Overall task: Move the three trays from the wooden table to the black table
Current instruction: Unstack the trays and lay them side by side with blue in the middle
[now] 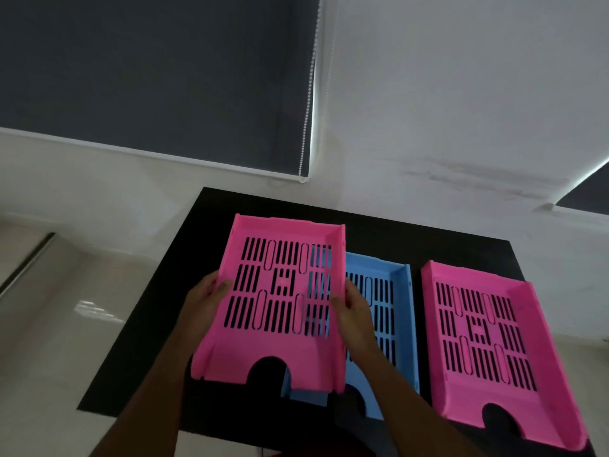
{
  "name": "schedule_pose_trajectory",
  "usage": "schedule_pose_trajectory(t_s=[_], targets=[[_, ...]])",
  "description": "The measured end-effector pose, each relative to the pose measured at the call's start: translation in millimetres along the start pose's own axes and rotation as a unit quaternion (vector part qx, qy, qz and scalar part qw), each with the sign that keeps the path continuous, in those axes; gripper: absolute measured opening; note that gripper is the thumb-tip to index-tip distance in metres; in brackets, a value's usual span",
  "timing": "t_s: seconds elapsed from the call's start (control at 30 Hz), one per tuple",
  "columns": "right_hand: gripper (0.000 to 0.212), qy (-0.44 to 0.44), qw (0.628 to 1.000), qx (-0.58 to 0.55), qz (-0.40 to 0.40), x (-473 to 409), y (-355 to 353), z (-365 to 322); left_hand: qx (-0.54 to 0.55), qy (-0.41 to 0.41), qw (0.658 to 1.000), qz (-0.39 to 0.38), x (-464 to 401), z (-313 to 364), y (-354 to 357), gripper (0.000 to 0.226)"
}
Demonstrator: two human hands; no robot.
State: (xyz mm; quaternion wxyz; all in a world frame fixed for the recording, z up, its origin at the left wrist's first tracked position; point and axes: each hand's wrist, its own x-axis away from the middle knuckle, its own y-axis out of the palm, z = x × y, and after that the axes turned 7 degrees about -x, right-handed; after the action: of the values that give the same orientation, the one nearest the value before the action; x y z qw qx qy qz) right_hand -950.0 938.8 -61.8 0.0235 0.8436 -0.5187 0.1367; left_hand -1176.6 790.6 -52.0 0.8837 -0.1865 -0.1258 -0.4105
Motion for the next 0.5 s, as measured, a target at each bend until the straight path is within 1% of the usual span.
schedule_pose_trajectory(t_s=[0.2,0.27,0.5], targets=[[0.033,0.013,0.999,0.0,-0.038,-8,67,-3,-0.012,0.015,0.999,0.039,-17,-10,-64,0.026],[0.033,0.024,0.999,-0.001,-0.045,-10,86,-2,-0.032,0.028,0.998,0.052,-22,-15,-80,0.028],[0.035,0.085,0.994,0.034,-0.06,-17,126,11,-0.106,0.022,0.992,0.057,-36,-48,-109,0.033]])
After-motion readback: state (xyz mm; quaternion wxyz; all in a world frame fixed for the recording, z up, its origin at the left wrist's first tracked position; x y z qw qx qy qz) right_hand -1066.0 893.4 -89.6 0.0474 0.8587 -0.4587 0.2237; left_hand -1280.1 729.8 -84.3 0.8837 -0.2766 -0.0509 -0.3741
